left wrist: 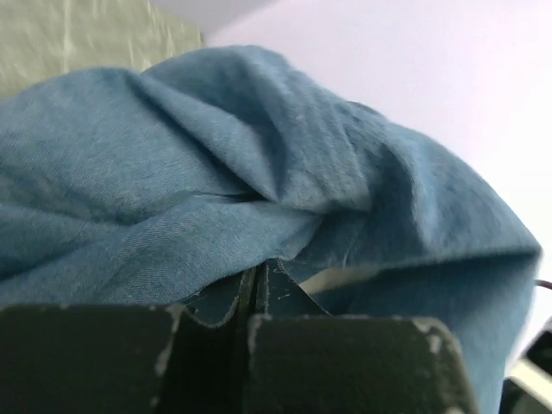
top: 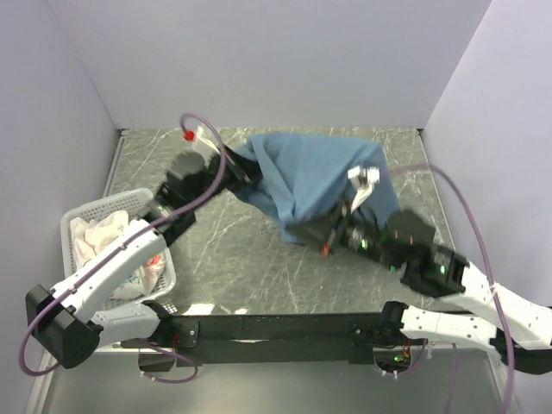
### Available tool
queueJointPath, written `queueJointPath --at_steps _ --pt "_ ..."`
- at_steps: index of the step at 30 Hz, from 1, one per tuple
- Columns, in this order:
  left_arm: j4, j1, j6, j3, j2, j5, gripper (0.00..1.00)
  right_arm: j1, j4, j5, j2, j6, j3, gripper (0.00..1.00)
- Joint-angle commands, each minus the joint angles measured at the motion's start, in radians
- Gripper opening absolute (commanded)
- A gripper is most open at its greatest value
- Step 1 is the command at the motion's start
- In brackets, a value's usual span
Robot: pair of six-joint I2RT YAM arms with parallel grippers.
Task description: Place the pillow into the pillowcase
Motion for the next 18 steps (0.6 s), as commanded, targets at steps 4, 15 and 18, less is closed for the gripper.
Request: queueJointPath --at_steps 4,15,18 --pt "0.102 -0.311 -0.084 -0.309 -0.011 -0.176 0.01 0.185 0.050 0.283 -0.151 0.189 -0.413 0.00" --pt "0.014 -0.441 -0.259 -0.566 -0.160 -0.454 0.01 0.147 0.193 0.159 0.105 0.245 -0.687 0.00" --pt "-0.045 -0.420 -0.227 -0.497 -0.140 -0.500 0.01 -0.150 0.208 -0.035 0.154 0.118 -0.660 0.00"
